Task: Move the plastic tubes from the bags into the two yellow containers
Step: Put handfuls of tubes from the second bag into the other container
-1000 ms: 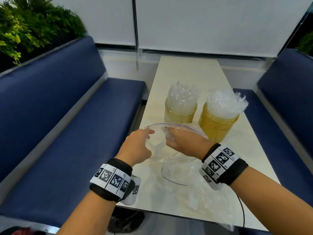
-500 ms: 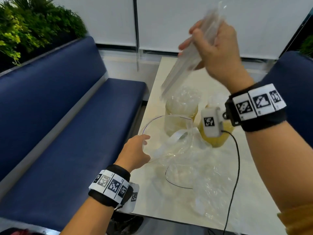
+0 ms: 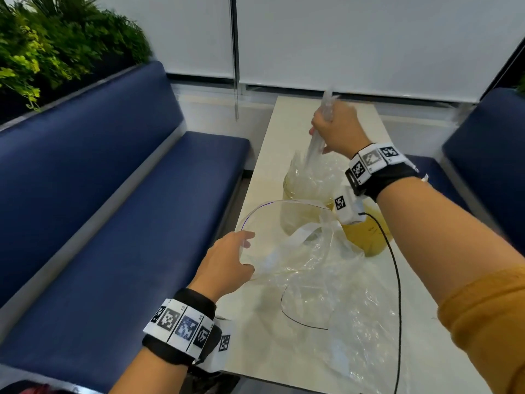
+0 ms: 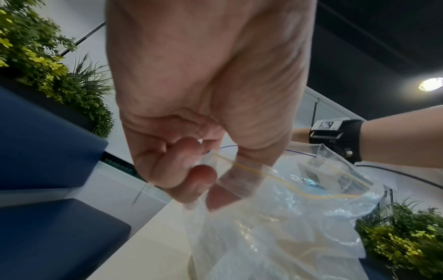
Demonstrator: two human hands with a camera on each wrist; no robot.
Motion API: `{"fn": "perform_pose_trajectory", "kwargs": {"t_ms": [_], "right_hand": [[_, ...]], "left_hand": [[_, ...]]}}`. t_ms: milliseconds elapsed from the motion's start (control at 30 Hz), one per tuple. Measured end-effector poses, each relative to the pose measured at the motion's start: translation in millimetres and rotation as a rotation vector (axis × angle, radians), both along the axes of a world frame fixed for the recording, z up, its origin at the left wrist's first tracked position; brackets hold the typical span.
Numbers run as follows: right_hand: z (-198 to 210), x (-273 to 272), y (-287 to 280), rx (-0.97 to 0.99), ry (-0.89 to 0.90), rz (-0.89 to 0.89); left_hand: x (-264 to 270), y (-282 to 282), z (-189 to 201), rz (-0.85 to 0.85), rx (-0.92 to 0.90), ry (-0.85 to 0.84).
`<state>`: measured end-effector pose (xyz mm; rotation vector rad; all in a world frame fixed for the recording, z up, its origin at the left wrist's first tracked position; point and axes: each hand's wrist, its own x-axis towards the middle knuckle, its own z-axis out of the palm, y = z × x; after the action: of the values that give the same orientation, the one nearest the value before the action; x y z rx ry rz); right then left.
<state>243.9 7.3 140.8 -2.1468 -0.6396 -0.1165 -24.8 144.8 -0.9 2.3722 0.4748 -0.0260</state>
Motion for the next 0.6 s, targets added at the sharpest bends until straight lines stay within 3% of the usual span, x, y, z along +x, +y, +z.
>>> {"fn": "perform_pose_trajectory", "kwargs": {"t_ms": [133, 233, 400, 500, 600], "right_hand": [[-34, 2, 5, -0.062, 0.002, 0.025], [-50, 7, 6, -0.084, -0.095, -0.015], [-44, 13, -1, 0.141, -0.321, -0.072], [-37, 18, -2, -0.057, -0.478, -0.020], [-42, 8, 1, -0.239, -0.515, -0.005]], "left_hand": [[1, 3, -1, -0.007, -0.005, -0.024], [2, 4, -2, -0.018, -0.003, -0.044], [5, 4, -3, -0.027, -0.004, -0.048], [6, 5, -3, -0.030, -0.001, -0.051], [7, 4, -3, -0.025, 0.000, -0.060]]}}
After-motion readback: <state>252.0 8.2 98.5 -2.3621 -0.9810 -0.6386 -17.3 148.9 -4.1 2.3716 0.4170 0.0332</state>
